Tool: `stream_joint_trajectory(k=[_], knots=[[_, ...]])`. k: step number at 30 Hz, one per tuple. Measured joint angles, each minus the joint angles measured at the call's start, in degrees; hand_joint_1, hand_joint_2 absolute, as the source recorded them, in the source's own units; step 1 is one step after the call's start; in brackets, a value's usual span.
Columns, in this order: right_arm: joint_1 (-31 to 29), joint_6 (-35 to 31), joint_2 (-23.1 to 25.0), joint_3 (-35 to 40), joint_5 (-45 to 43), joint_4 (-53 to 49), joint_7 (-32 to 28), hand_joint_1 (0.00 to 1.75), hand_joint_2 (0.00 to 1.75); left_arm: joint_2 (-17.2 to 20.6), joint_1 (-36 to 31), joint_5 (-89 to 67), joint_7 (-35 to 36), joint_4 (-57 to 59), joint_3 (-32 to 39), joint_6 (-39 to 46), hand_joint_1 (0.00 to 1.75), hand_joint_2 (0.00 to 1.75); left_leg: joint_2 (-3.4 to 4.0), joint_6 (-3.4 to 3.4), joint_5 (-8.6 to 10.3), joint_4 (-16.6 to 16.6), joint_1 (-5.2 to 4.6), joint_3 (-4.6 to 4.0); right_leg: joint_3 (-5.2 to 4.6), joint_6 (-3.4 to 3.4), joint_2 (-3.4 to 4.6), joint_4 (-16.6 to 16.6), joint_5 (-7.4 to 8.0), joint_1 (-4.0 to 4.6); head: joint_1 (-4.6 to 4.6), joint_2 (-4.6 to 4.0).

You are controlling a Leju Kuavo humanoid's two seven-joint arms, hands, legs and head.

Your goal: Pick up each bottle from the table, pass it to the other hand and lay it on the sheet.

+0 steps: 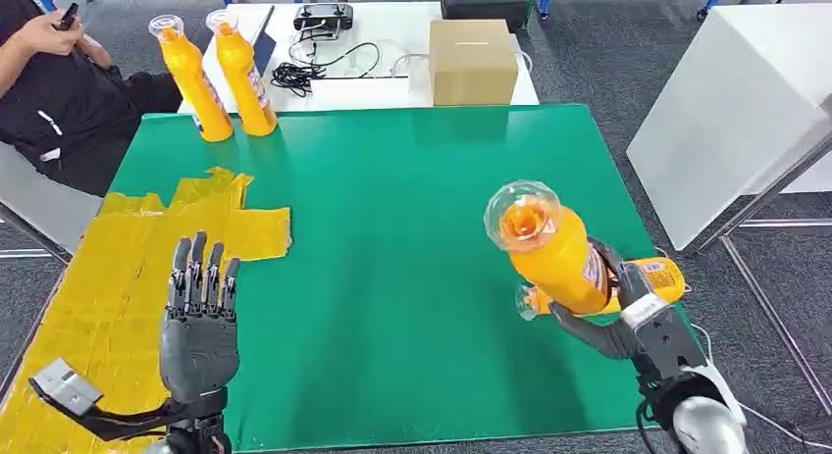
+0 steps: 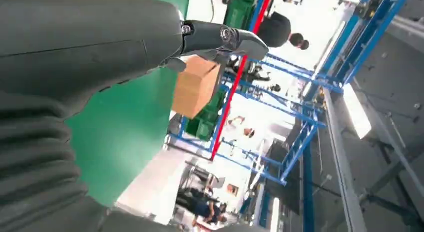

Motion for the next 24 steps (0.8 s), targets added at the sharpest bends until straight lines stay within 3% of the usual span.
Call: stream_joint_trajectory(k=[15,24], knots=[[-4.89,-1.79,3.21,3.71,0.22,3.21,0.68,1.75,1.75,0.61,-0.66,0.50,0.68,0.26,-1.16,-0.15,0.00,1.75,-0.14,0.00,0.00,-0.01,0.00,-0.23,-0.13,0.01,-0.05,0.01,-0.02,0.01,0.00,0.00],[-12.43,-8.09,10.47,13.16,5.16,10.65,1.75,1.75,1.75,0.63,-4.89,-1.47,2.27,2.71,-5.46,1.22,0.00,1.75,-0.14,-0.03,0.07,0.00,0.03,-0.18,-0.11,0.00,-0.05,0.06,-0.01,0.03,0.00,0.00]])
